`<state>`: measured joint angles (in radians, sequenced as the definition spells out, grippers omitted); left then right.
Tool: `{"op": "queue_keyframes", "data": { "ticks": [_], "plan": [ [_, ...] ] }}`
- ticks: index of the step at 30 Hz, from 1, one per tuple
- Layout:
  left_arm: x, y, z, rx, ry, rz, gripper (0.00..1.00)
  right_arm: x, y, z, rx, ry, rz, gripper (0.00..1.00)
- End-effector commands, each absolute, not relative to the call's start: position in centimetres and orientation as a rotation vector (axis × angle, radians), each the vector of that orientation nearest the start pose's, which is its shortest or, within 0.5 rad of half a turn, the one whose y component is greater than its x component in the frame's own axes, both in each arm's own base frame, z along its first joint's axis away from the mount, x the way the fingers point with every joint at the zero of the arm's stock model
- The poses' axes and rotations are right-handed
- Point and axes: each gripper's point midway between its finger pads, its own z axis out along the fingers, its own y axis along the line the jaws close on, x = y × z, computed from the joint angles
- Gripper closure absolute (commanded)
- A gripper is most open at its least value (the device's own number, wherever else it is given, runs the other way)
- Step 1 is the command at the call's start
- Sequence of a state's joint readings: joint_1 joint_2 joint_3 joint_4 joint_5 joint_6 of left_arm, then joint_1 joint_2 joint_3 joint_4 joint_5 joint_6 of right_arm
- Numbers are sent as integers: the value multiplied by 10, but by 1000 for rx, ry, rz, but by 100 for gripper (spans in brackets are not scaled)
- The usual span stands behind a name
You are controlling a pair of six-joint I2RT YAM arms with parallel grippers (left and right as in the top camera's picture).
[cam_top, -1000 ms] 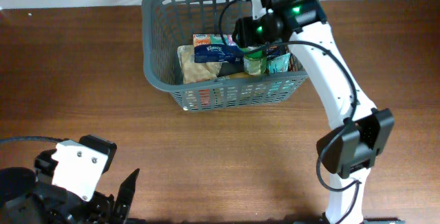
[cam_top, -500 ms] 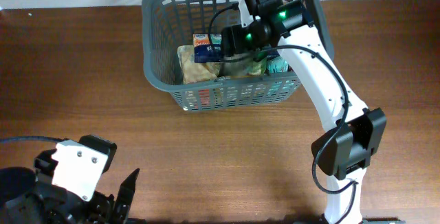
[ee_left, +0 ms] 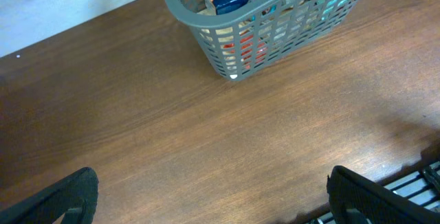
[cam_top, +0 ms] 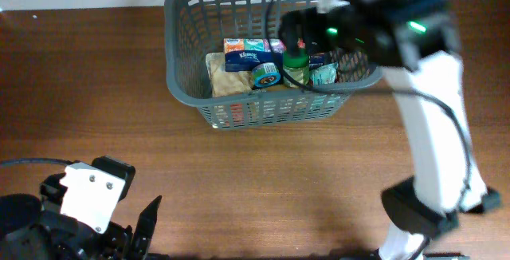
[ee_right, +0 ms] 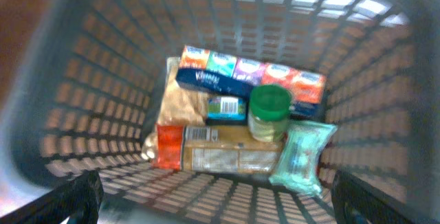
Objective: Pack container
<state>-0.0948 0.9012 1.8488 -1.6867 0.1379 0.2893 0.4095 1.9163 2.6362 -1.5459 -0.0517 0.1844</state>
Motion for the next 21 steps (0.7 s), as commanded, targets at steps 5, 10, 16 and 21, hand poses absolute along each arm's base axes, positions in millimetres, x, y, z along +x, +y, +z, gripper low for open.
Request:
{"op": "queue_keyframes", "data": {
  "ticks": [5,10,16,21],
  "plan": [
    [129,-34,392,510,2240,-42,1,330,146,426,-261,2356,298,1],
    [129,-34,392,510,2240,-42,1,291,127,440,-229,2342,300,1],
    [129,-34,392,510,2240,-42,1,215,73,421,-142,2366,180,1],
    [129,-34,392,510,2240,-42,1,154,47,364,-57,2383,218,1]
  ]
}}
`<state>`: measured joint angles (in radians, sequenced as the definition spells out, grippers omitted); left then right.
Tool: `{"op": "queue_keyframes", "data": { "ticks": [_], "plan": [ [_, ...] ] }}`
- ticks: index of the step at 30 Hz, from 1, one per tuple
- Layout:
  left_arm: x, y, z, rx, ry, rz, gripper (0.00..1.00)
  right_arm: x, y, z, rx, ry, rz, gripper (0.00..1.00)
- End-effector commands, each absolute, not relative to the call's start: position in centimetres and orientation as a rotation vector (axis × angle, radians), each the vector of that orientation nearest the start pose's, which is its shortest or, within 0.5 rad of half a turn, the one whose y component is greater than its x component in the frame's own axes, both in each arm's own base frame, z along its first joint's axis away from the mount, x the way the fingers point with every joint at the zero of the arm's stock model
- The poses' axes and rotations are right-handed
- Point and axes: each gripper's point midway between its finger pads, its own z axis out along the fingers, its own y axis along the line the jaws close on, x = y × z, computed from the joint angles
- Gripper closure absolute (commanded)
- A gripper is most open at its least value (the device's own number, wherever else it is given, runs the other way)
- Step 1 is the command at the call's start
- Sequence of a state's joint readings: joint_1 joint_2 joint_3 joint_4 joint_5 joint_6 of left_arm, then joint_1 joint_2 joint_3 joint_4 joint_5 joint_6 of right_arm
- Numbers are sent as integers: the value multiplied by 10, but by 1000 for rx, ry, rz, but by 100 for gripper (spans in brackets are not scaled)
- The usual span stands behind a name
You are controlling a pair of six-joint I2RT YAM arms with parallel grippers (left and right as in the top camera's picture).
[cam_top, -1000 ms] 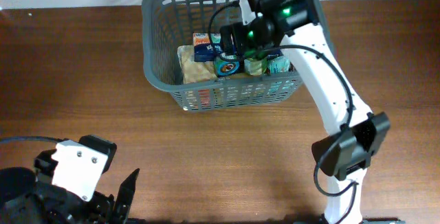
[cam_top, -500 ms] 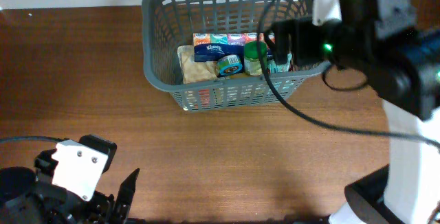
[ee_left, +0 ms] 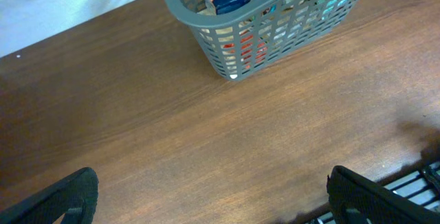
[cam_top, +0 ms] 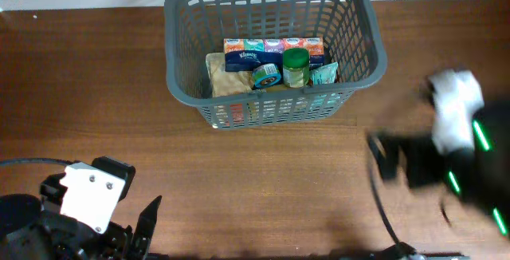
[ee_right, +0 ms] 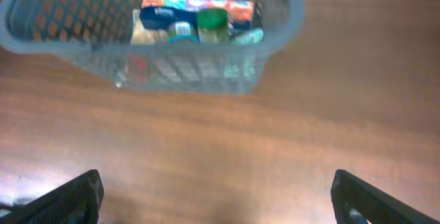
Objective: Pack container
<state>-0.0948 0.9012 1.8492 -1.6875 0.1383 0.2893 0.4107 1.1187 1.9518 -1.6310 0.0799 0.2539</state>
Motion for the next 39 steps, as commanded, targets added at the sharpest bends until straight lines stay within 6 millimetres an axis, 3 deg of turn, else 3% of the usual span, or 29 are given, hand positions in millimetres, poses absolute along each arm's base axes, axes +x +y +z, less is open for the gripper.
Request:
{"op": "queue_keyframes", "data": {
  "ticks": [1,4,8,12,16,27,35,37,39],
  "plan": [
    [129,-34,392,510,2241,-42,1,147,44,354,-58,2383,220,1],
    [129,-34,392,510,2240,-42,1,119,32,313,-13,2385,239,1],
    [129,-34,392,510,2241,-42,1,95,22,276,119,2374,309,1],
    [129,-34,392,510,2241,-42,1,70,11,243,120,2401,296,1],
    [129,-34,392,510,2240,-42,1,59,6,232,119,2441,276,1],
    [129,-34,392,511,2240,-42,1,61,4,233,126,2433,261,1],
    [129,-34,392,511,2240,-42,1,123,28,308,154,2032,427,1],
    [129,-34,392,511,2240,-42,1,135,23,313,189,1965,397,1],
    [129,-34,392,511,2240,-42,1,148,15,305,239,1910,340,1]
  ]
}}
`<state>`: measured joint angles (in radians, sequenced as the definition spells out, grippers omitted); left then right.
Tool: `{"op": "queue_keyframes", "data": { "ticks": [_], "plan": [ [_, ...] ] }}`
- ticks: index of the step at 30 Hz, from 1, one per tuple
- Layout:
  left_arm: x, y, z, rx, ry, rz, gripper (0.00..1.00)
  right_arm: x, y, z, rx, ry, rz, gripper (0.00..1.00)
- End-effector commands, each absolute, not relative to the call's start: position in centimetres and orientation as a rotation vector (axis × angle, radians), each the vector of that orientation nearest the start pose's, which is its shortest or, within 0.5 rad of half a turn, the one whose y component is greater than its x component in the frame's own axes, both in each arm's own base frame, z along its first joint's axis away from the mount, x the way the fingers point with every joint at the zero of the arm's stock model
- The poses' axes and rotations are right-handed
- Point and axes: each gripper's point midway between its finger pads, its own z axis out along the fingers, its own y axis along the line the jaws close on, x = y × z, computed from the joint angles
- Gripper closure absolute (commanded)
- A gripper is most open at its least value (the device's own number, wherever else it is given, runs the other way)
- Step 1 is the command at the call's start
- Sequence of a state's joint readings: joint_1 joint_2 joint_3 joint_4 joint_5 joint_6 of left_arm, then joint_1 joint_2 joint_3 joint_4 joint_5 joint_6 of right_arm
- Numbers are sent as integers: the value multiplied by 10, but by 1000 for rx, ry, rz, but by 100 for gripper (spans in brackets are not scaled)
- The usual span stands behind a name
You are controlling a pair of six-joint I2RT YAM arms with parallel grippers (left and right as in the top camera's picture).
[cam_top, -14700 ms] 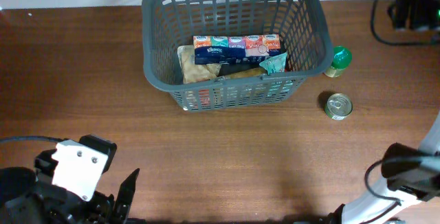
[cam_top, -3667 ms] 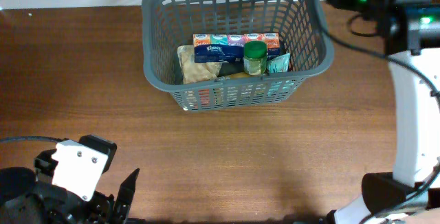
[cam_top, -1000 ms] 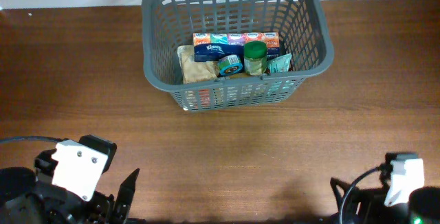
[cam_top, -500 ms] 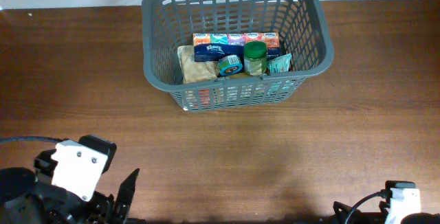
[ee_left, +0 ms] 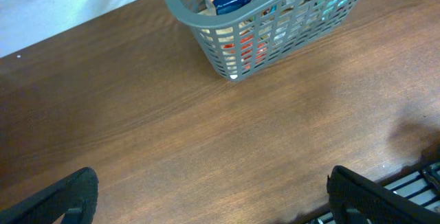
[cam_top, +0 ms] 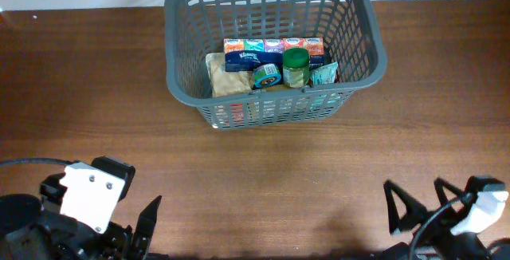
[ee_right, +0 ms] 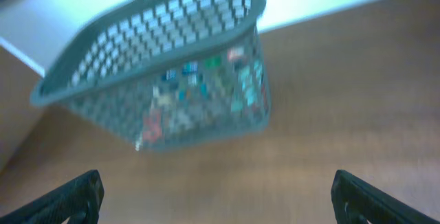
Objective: Pack container
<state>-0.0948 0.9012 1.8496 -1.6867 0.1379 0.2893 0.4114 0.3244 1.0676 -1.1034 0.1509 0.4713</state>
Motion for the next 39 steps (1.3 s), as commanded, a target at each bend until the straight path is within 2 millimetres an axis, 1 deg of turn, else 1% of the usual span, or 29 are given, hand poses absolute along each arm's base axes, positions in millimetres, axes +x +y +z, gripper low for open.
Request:
{"op": "queue_keyframes", "data": {
  "ticks": [1,4,10,13,18,24,39],
  "plan": [
    [129,-34,392,510,2240,-42,1,152,13,301,252,1897,326,1],
    [129,-34,392,511,2240,-42,1,168,11,276,291,1851,292,1],
    [129,-34,392,511,2240,-42,1,194,21,217,245,1826,264,1],
    [129,-34,392,510,2241,-42,1,202,25,186,242,1845,256,1],
    [129,-34,392,510,2241,-42,1,213,31,149,236,1866,250,1],
    [129,-34,392,510,2240,-42,1,217,34,124,226,1898,243,1],
    [129,-34,392,510,2240,-42,1,217,36,125,220,1896,255,1]
  ]
}}
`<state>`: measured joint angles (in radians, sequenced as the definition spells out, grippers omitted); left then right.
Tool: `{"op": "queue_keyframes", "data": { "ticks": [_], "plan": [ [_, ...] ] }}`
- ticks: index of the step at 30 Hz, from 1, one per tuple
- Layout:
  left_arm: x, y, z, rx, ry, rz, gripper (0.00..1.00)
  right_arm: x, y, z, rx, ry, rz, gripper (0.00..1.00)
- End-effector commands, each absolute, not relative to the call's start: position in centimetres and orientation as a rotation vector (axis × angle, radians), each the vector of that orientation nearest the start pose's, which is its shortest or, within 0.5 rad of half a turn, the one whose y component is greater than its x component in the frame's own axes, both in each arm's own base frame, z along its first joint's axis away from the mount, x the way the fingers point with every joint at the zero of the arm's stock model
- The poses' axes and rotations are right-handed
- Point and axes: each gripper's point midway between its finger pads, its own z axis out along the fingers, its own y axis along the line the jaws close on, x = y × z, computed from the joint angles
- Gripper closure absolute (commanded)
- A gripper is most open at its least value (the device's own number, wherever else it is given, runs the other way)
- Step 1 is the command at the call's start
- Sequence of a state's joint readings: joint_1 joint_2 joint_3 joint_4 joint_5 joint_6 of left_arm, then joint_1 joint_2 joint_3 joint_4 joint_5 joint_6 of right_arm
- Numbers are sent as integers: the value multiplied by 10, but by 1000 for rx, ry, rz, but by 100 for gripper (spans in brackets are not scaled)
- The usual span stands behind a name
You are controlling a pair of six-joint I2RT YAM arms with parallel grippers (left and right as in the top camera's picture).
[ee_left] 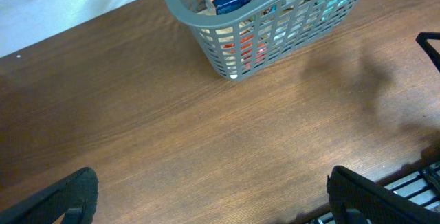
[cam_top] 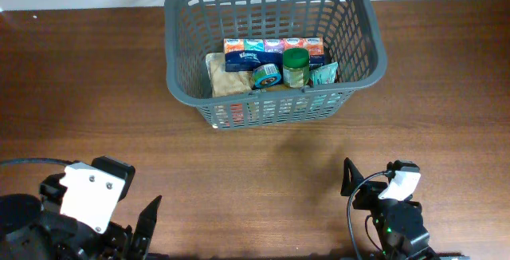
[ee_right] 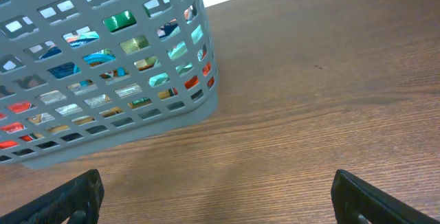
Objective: Pack container
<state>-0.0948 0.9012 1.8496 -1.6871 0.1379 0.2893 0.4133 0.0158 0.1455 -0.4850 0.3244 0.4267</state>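
Note:
A grey plastic basket [cam_top: 179,68] stands at the back middle of the wooden table, also seen as basket [ee_left: 206,35] and basket [ee_right: 103,124]. Inside lie a Kleenex pack row [cam_top: 271,50], a green-lidded jar [cam_top: 296,65], a small tin [cam_top: 264,75], a tan bag [cam_top: 227,76] and a teal packet [cam_top: 325,72]. My left gripper [ee_left: 213,196] rests open at the front left, nothing between its fingers. My right gripper [ee_right: 218,193] is open and empty at the front right, low over the wood, facing the basket.
Bare wooden table [cam_top: 263,164] stretches between the basket and both arms. The white wall edge runs behind the table. A black cable [cam_top: 32,163] loops by the left arm.
My right arm has shifted left along the front edge and its wrist view now looks steadily at the basket's side. The left arm and the basket contents have not moved.
My right gripper was open over the basket, above the packed items. Then it was away from the basket at the right of the table, then low at the front right corner. Now it rests near the front edge, open and empty. The left arm stayed parked.

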Motion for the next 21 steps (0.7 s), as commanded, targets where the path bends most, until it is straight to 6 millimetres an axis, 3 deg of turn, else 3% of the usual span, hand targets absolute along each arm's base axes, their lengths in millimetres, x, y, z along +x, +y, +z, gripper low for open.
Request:
{"op": "queue_keyframes", "data": {
  "ticks": [1,21],
  "plan": [
    [129,-34,392,511,2240,-42,1,217,36,125,220,1896,255,1],
    [131,-31,390,501,2248,-18,1,217,36,125,220,1896,255,1]
  ]
}}
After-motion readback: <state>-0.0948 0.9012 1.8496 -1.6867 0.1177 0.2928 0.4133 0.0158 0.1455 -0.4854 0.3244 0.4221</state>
